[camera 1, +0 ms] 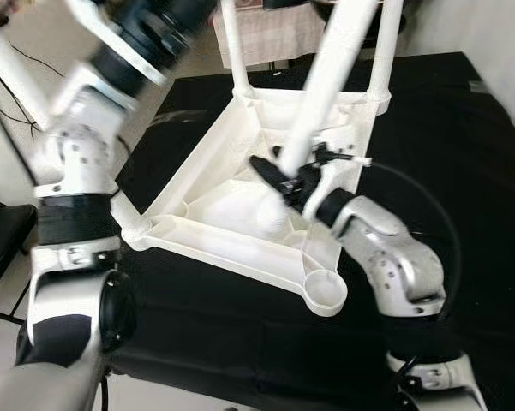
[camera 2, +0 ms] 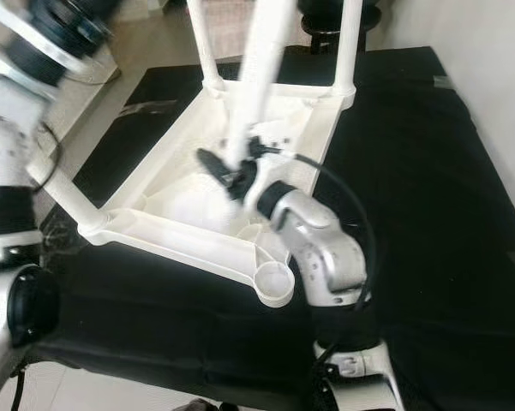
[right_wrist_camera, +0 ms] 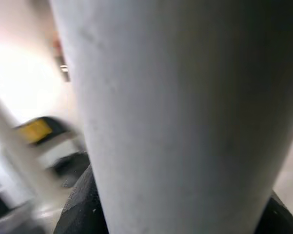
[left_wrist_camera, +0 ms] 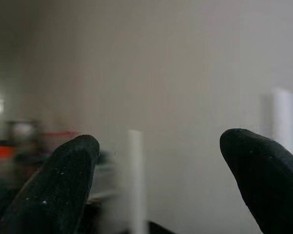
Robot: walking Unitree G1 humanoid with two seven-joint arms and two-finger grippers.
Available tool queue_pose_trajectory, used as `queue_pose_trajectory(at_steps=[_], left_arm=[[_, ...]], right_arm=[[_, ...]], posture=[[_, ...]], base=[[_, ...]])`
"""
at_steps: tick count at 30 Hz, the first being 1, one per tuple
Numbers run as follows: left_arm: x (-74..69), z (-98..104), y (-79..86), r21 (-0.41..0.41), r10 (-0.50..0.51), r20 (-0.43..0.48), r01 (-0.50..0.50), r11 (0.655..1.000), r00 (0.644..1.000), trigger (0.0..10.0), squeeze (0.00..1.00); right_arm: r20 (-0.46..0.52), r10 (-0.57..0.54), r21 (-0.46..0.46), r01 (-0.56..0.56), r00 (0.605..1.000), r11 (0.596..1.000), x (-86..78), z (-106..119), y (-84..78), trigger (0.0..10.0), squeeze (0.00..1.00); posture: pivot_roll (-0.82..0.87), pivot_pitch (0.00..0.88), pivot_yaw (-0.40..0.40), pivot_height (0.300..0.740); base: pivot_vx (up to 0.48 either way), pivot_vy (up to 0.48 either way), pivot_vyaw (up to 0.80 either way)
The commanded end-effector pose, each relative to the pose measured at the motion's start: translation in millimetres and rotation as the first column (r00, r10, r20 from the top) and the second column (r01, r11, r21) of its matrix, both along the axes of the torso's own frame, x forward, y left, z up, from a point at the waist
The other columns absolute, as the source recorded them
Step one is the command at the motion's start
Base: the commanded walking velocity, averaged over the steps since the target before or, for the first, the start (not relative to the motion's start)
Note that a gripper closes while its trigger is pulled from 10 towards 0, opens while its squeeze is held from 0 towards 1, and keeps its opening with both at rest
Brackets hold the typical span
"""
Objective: Building children table
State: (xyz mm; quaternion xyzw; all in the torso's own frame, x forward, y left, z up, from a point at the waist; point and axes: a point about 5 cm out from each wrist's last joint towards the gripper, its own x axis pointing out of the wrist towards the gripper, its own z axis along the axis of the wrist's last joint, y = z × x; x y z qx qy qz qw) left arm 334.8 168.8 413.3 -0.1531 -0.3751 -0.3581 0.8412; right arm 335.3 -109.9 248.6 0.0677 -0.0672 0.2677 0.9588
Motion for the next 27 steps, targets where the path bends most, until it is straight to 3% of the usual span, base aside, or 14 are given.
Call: queue_pose_trajectory(at_steps=[1, 2, 3, 5, 7, 10, 11, 12, 14, 16, 22, 27], left_arm=[[-7.2, 7.7, 11.1, -0.009, 0.072, 0.038, -0.071, 0.997, 0.997, 10.0, 1.00], [-7.2, 7.7, 11.1, -0.009, 0.072, 0.038, -0.071, 0.997, 0.997, 10.0, 1.00], [-17.5, -2.5, 6.0, 0.047, 0.064, 0.047, -0.067, 0.997, 0.997, 10.0, 0.00], [-17.5, -2.5, 6.0, 0.047, 0.064, 0.047, -0.067, 0.997, 0.997, 10.0, 0.00], [-29.0, -35.8, -9.9, 0.136, 0.034, 0.004, -0.034, 0.990, 0.999, 10.0, 0.00], [-32.3, -48.6, -15.0, 0.153, 0.028, -0.019, -0.024, 0.988, 0.999, 10.0, 0.00], [-33.3, -72.7, -20.1, 0.159, 0.043, -0.093, -0.028, 0.987, 0.995, 10.0, 0.00], [-33.3, -72.7, -20.1, 0.159, 0.043, -0.093, -0.028, 0.987, 0.995, 10.0, 0.00], [-37.4, -123.5, -27.2, 0.189, 0.110, -0.256, -0.062, 0.980, 0.960, 10.0, 0.00], [-41.4, -150.5, -30.7, 0.221, 0.168, -0.348, -0.093, 0.971, 0.922, 10.0, 0.00], [-47.3, -173.1, -32.8, 0.246, 0.223, -0.437, -0.122, 0.961, 0.871, 10.0, 0.00], [-63.0, -201.1, -33.6, 0.299, 0.284, -0.512, -0.142, 0.944, 0.810, 10.0, 0.00]], right_arm=[[0.041, -0.034, 0.020, 0.033, 0.999, 0.999, 2.1, 7.9, -3.0, 0.0, 0.00], [0.041, -0.034, 0.020, 0.033, 0.999, 0.999, 2.1, 7.9, -3.0, 0.0, 0.00], [0.076, -0.088, 0.044, 0.084, 0.993, 0.995, 4.9, 17.9, -16.1, 0.0, 0.00], [0.076, -0.088, 0.044, 0.084, 0.993, 0.995, 4.9, 17.9, -16.1, 0.0, 0.00], [0.119, -0.090, 0.079, 0.081, 0.989, 0.994, 5.1, 30.2, -24.4, 0.5, 0.00], [0.134, -0.078, 0.090, 0.067, 0.988, 0.994, 4.7, 33.9, -25.6, 0.5, 0.00], [0.156, -0.055, 0.098, 0.040, 0.986, 0.994, 3.1, 40.1, -22.9, 10.0, 0.00], [0.156, -0.055, 0.098, 0.040, 0.986, 0.994, 3.1, 40.1, -22.9, 10.0, 0.00], [0.194, -0.002, 0.095, -0.017, 0.981, 0.995, -2.0, 49.3, -12.7, 10.0, 0.00], [0.215, 0.034, 0.087, -0.054, 0.976, 0.995, -4.9, 52.0, -5.2, 10.0, 0.00], [0.224, 0.067, 0.056, -0.081, 0.972, 0.995, -7.7, 48.0, 2.8, 10.0, 0.00], [0.220, 0.082, -0.024, -0.079, 0.972, 0.997, -12.3, 38.3, 10.6, 10.0, 0.00]], posture=[[-0.14, 0.132, 0.149, 0.740], [-0.14, 0.132, 0.149, 0.740], [-0.13, 0.137, 0.139, 0.740], [-0.13, 0.137, 0.139, 0.740], [-0.13, 0.136, 0.128, 0.740], [-0.13, 0.136, 0.127, 0.740], [-0.14, 0.143, 0.125, 0.740], [-0.14, 0.143, 0.125, 0.740], [-0.15, 0.147, 0.128, 0.740], [-0.15, 0.145, 0.130, 0.740], [-0.13, 0.139, 0.140, 0.740], [-0.14, 0.134, 0.142, 0.740]], base=[[0.000, 0.000, 0.00], [0.000, 0.000, 0.00], [0.000, 0.000, 0.00], [0.000, 0.000, 0.00], [0.000, 0.000, 0.00], [0.000, 0.000, 0.00], [0.000, 0.000, 0.00], [0.000, 0.000, 0.00], [0.000, 0.000, 0.00], [0.000, 0.000, 0.00], [0.000, 0.000, 0.00], [0.000, 0.000, 0.00]])
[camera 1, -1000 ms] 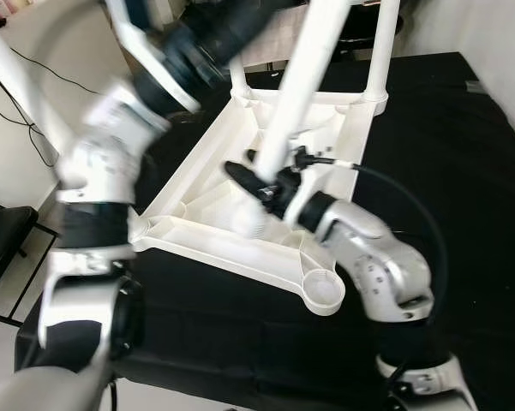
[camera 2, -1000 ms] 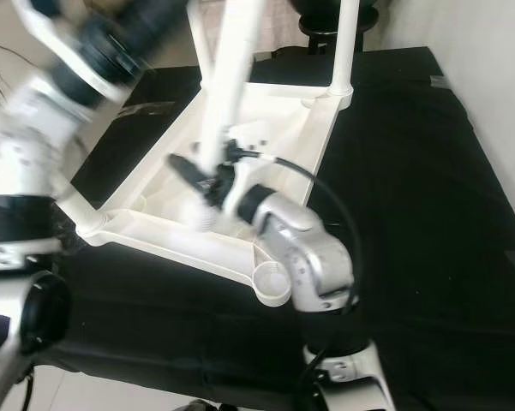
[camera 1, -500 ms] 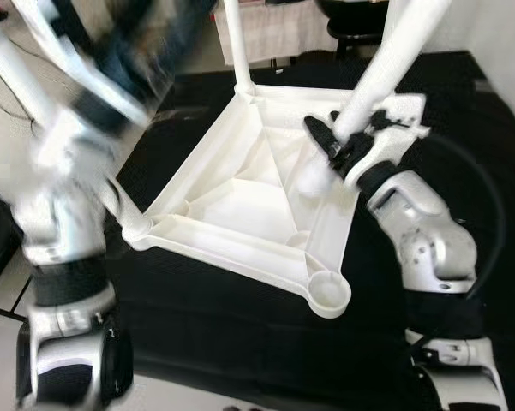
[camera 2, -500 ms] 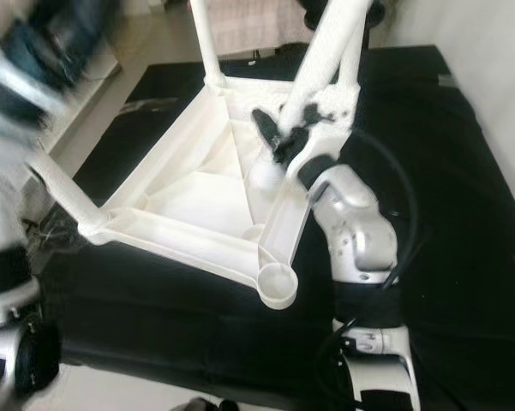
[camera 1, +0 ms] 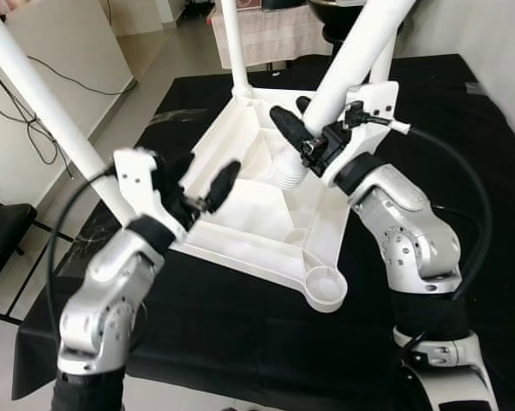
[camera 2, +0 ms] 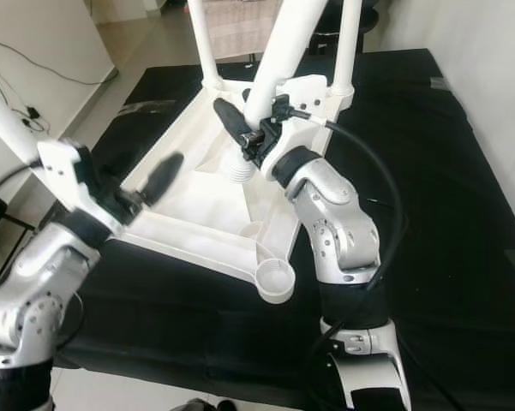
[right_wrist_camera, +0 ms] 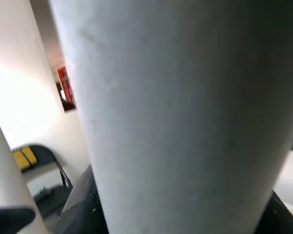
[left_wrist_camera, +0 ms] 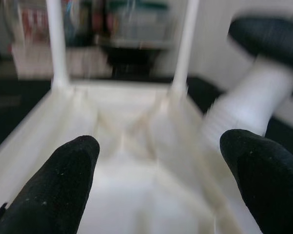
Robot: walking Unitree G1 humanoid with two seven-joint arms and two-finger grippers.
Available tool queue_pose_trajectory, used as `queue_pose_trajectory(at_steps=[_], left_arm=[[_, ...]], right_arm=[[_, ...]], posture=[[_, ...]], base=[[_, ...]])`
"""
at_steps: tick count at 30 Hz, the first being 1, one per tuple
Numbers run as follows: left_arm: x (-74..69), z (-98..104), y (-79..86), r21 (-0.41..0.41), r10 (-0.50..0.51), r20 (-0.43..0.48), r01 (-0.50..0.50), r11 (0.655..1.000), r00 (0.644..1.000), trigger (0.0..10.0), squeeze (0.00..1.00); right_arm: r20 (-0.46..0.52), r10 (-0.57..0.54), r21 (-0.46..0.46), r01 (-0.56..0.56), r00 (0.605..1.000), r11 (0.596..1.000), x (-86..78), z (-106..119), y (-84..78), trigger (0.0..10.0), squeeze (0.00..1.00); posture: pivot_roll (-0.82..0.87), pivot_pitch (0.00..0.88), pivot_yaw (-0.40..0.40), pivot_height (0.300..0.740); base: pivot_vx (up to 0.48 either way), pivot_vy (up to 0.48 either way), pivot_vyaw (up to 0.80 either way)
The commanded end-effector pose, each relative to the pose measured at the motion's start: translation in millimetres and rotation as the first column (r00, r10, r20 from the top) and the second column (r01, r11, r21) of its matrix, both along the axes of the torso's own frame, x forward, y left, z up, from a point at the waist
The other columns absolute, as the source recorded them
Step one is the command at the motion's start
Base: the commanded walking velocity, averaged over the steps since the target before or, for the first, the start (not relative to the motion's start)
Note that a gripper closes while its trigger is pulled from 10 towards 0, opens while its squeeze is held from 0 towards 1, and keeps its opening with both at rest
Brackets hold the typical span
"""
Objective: Building children table
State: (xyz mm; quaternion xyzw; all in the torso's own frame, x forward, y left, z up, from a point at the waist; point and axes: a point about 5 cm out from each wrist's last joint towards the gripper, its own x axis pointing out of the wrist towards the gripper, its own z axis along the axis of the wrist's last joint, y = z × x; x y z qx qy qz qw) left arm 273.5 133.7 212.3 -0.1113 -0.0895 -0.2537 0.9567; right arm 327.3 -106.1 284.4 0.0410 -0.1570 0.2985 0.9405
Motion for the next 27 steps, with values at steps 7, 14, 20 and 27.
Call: queue_pose_trajectory(at_steps=[7, 14, 20, 27], left_arm=[[-28.5, -35.0, -4.6, 0.236, 0.049, -0.060, -0.033, 0.971, 0.997, 10.0, 0.00], [-43.1, -36.4, 0.8, 0.253, 0.132, -0.047, -0.116, 0.960, 0.990, 10.0, 0.00], [-57.4, -32.3, -1.2, 0.273, 0.113, -0.028, -0.101, 0.957, 0.993, 10.0, 0.00], [-73.2, -31.5, -3.1, 0.318, 0.112, -0.031, -0.096, 0.943, 0.993, 10.0, 0.00]], right_arm=[[0.090, 0.013, -0.263, 0.011, 0.996, 0.965, -8.5, -15.2, 8.7, 10.0, 0.00], [0.029, 0.056, -0.295, -0.045, 0.998, 0.954, -13.4, -28.3, 9.4, 10.0, 0.00], [-0.009, 0.211, -0.178, -0.209, 0.977, 0.962, -21.6, -20.5, 12.9, 10.0, 0.00], [0.036, 0.354, -0.175, -0.342, 0.935, 0.923, -26.7, -11.7, 14.4, 10.0, 0.00]], posture=[[-0.14, 0.151, 0.140, 0.740], [-0.13, 0.203, 0.133, 0.740], [-0.12, 0.240, 0.137, 0.740], [-0.07, 0.269, 0.149, 0.740]], base=[[0.000, 0.000, 0.00], [0.000, 0.000, 0.00], [0.000, 0.000, 0.00], [0.000, 0.000, 0.00]])
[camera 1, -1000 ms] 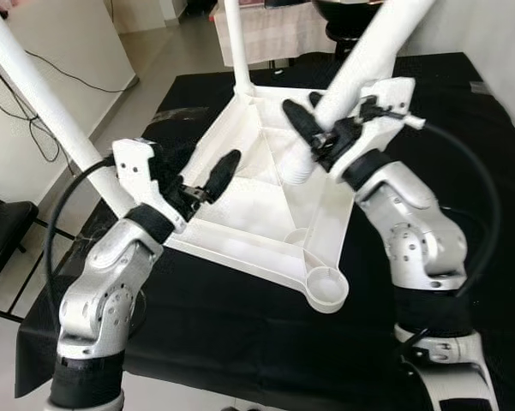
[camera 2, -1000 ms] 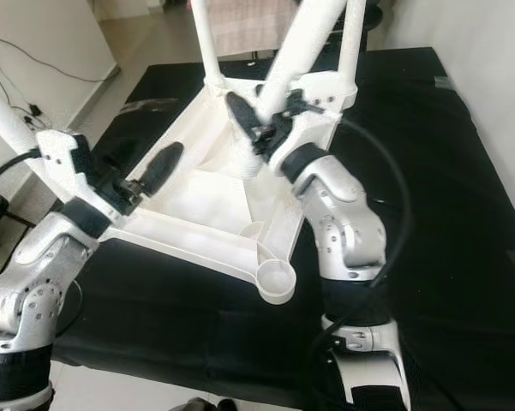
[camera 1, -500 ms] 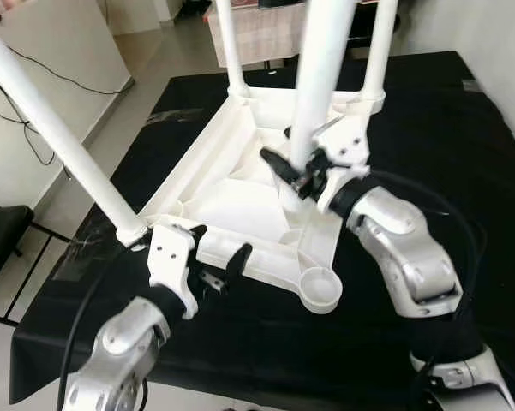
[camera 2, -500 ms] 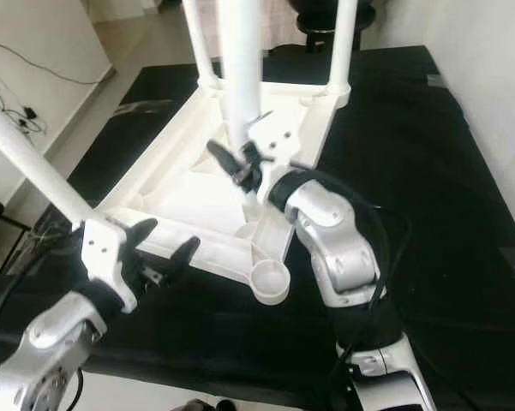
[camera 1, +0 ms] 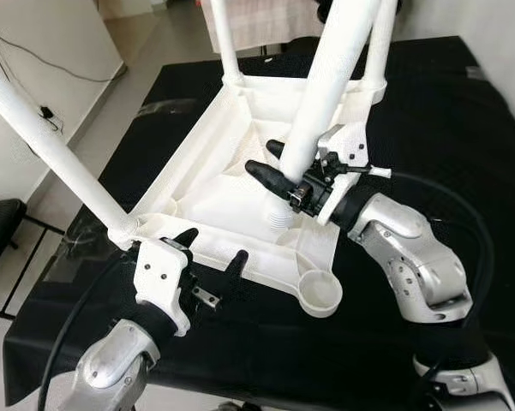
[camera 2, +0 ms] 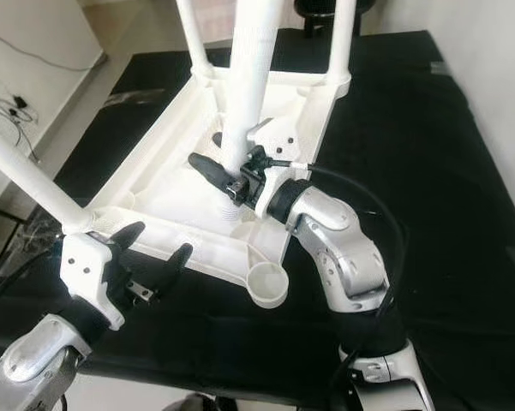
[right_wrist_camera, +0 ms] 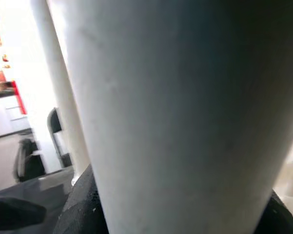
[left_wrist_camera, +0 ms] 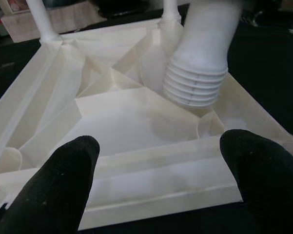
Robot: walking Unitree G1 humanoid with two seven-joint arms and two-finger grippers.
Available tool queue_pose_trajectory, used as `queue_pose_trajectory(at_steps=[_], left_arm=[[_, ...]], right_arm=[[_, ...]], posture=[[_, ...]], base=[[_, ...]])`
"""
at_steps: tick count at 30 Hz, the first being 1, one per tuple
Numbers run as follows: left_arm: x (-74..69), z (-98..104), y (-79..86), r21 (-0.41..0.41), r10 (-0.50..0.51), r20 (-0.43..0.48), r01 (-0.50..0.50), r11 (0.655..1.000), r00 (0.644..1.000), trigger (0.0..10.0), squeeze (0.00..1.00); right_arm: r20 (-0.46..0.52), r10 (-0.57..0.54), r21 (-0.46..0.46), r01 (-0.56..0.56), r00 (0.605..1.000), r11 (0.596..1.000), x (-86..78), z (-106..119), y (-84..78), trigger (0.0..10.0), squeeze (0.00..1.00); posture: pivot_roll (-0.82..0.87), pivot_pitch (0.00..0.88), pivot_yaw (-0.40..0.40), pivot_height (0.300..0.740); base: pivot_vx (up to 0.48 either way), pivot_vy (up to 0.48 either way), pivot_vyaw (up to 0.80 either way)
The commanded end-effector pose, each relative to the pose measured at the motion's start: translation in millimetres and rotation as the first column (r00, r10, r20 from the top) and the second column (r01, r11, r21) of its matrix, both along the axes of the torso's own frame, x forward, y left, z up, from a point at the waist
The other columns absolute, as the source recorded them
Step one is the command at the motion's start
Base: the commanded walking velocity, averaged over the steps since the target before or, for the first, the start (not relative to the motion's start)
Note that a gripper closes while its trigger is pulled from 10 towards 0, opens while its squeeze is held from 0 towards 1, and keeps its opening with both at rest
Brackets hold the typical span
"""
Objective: Building children table
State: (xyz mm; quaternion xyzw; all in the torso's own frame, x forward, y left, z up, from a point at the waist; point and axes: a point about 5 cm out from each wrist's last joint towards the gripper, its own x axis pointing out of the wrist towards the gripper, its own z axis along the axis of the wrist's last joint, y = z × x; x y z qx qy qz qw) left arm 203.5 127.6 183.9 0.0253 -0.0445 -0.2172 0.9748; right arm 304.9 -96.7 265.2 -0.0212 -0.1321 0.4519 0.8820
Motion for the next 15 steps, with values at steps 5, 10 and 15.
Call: queue_pose_trajectory(at_steps=[5, 10, 15], left_arm=[[-15.3, -4.4, 1.4, 0.038, 0.005, -0.048, -0.003, 0.999, 0.999, 10.0, 0.00], [-27.7, -4.7, -4.7, 0.036, -0.038, -0.071, 0.041, 0.999, 0.997, 10.0, 0.00], [-40.3, -9.1, -12.8, 0.076, -0.125, -0.112, 0.134, 0.988, 0.986, 10.0, 0.00]], right_arm=[[0.030, 0.147, -0.019, -0.146, 0.989, 0.989, -9.4, 5.3, 3.4, 10.0, 0.00], [-0.007, 0.253, -0.039, -0.253, 0.967, 0.967, -15.1, 2.9, -0.3, 10.0, 0.00], [-0.040, 0.387, -0.070, -0.389, 0.921, 0.919, -26.1, 3.7, -8.9, 10.0, 0.00]], posture=[[-0.04, 0.292, 0.140, 0.740], [-0.03, 0.301, 0.137, 0.740], [-0.03, 0.311, 0.140, 0.740]], base=[[0.000, -0.054, 0.16], [0.000, 0.000, 0.80], [0.000, 0.000, 0.27]])
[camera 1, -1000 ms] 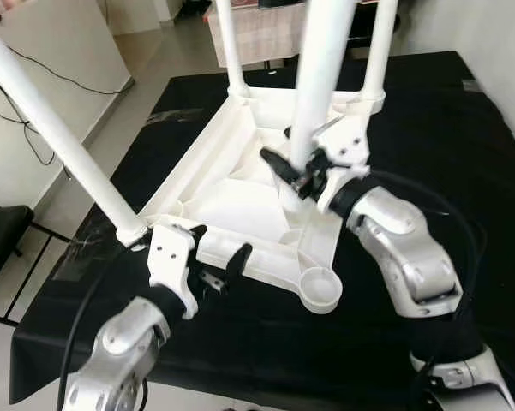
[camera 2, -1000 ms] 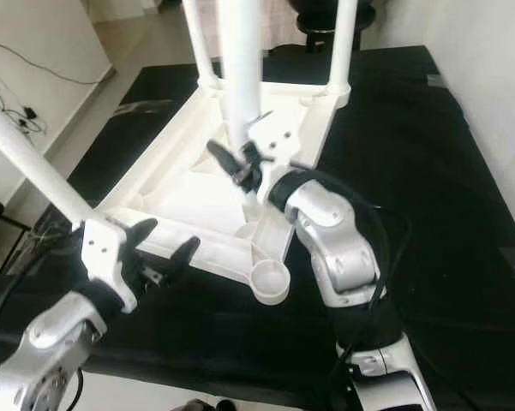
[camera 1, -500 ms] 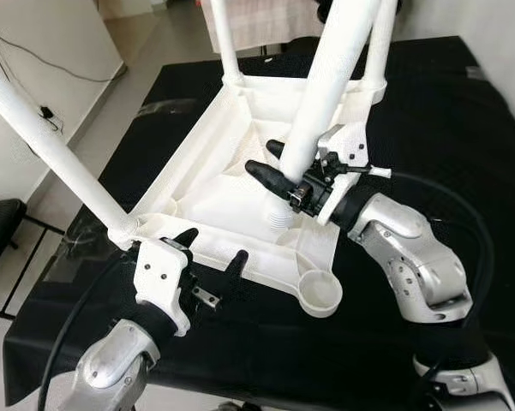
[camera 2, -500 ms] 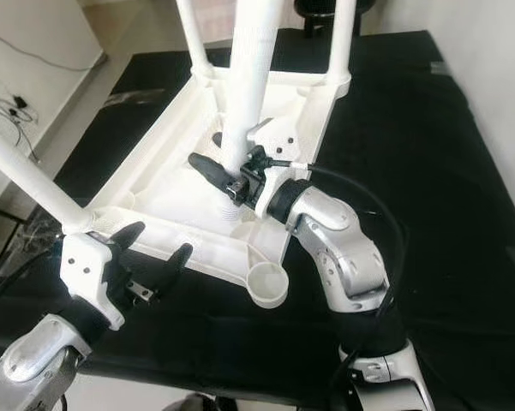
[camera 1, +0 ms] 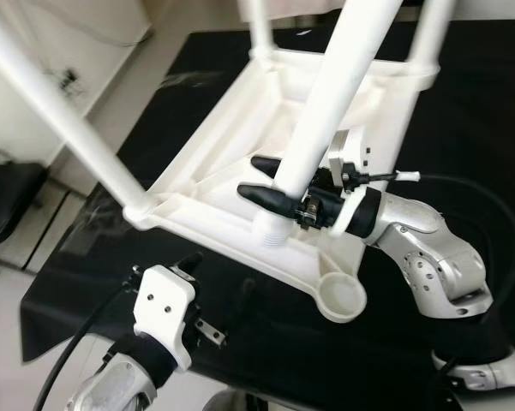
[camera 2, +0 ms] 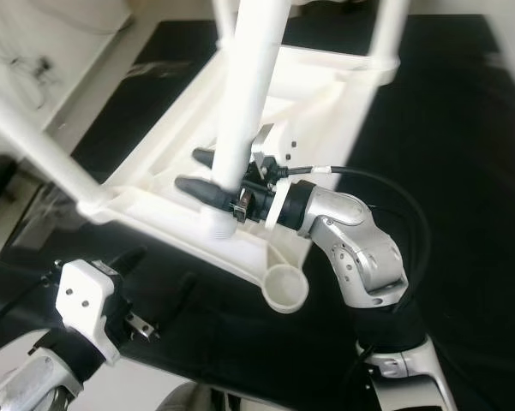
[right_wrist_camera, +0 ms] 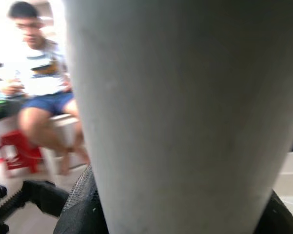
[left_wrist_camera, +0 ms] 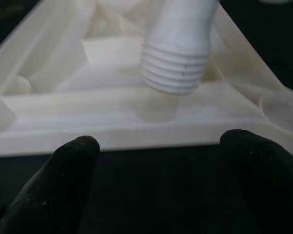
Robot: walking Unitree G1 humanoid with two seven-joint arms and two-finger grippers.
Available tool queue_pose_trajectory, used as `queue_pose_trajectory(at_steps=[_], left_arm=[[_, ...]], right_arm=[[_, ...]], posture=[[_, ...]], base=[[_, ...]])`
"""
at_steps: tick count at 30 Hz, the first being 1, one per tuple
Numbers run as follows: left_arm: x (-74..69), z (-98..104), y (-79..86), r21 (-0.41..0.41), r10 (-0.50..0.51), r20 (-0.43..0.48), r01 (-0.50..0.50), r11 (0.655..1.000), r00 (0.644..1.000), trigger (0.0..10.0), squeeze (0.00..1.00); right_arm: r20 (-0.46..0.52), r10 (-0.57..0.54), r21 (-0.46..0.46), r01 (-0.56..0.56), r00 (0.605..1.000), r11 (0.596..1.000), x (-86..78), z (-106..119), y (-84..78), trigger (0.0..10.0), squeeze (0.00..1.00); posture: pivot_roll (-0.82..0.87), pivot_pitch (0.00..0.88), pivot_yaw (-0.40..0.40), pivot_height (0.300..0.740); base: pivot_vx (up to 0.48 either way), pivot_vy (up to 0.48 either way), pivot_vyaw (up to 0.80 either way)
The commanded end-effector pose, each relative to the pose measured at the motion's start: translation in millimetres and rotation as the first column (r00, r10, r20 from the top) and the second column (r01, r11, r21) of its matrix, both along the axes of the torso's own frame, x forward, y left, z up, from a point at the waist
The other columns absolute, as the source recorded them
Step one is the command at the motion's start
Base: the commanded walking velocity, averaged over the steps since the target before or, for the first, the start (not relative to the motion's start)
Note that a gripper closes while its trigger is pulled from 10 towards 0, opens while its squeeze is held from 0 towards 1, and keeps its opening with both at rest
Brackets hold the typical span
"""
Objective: Building children table
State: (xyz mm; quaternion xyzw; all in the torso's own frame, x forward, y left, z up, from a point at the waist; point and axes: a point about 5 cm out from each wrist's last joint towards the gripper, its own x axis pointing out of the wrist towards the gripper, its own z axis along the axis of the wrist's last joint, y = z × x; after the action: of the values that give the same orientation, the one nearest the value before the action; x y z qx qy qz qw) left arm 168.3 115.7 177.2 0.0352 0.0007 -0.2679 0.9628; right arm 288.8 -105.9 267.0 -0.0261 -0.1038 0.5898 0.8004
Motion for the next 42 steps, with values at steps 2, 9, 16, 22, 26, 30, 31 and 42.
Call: queue_pose_trajectory(at_steps=[2, 9, 16, 22, 26, 30, 31, 42], left_arm=[[-8.4, -4.1, -1.8, 0.044, -0.057, -0.038, 0.058, 0.997, 0.998, 10.0, 0.00], [-21.5, -7.9, -2.0, 0.096, -0.159, -0.090, 0.167, 0.981, 0.983, 10.0, 0.00], [-22.4, -8.5, -0.8, 0.110, -0.160, -0.097, 0.170, 0.979, 0.982, 10.0, 0.00], [-5.5, -9.8, 6.4, 0.089, -0.047, -0.110, 0.057, 0.994, 0.993, 10.0, 0.00], [-0.4, -7.8, 8.1, 0.079, -0.028, -0.097, 0.036, 0.996, 0.995, 10.0, 0.00], [3.8, -7.9, 7.7, 0.056, -0.027, -0.104, 0.033, 0.998, 0.994, 10.0, 0.00], [4.4, -8.1, 6.8, 0.055, -0.027, -0.104, 0.033, 0.998, 0.994, 10.0, 0.00], [10.4, -6.3, 7.2, 0.040, 0.018, -0.098, -0.014, 0.999, 0.995, 10.0, 0.00]], right_arm=[[-0.002, 0.138, -0.038, -0.137, 0.990, 0.990, -15.6, 0.8, -3.3, 10.0, 0.00], [-0.016, 0.216, -0.153, -0.216, 0.976, 0.964, -25.9, -0.1, -28.8, 10.0, 0.00], [-0.010, 0.203, -0.186, -0.202, 0.979, 0.962, -30.2, 5.2, -44.9, 10.0, 0.00], [0.042, 0.044, -0.130, -0.039, 0.998, 0.991, -25.6, 5.4, -45.2, 10.0, 0.00], [0.055, 0.007, -0.095, -0.002, 0.998, 0.996, -22.3, 6.3, -43.1, 10.0, 0.00], [0.081, -0.046, -0.061, 0.051, 0.996, 0.997, -14.8, 9.0, -40.1, 10.0, 0.00], [0.087, -0.049, -0.061, 0.055, 0.995, 0.997, -13.5, 9.8, -38.6, 10.0, 0.00], [0.104, -0.173, -0.022, 0.177, 0.979, 0.984, -1.8, 10.8, -29.0, 10.0, 0.00]], posture=[[-0.03, 0.310, 0.141, 0.740], [-0.02, 0.316, 0.150, 0.740], [-0.02, 0.315, 0.156, 0.740], [-0.05, 0.299, 0.162, 0.740], [-0.05, 0.288, 0.163, 0.740], [-0.05, 0.277, 0.157, 0.740], [-0.05, 0.273, 0.153, 0.740], [-0.05, 0.272, 0.140, 0.740]], base=[[0.000, 0.000, 0.00], [0.000, 0.000, 0.00], [0.000, 0.000, 0.00], [0.000, 0.000, 0.00], [0.000, 0.000, 0.00], [0.000, 0.000, 0.00], [0.000, 0.000, 0.00], [-0.067, 0.000, 0.00]])
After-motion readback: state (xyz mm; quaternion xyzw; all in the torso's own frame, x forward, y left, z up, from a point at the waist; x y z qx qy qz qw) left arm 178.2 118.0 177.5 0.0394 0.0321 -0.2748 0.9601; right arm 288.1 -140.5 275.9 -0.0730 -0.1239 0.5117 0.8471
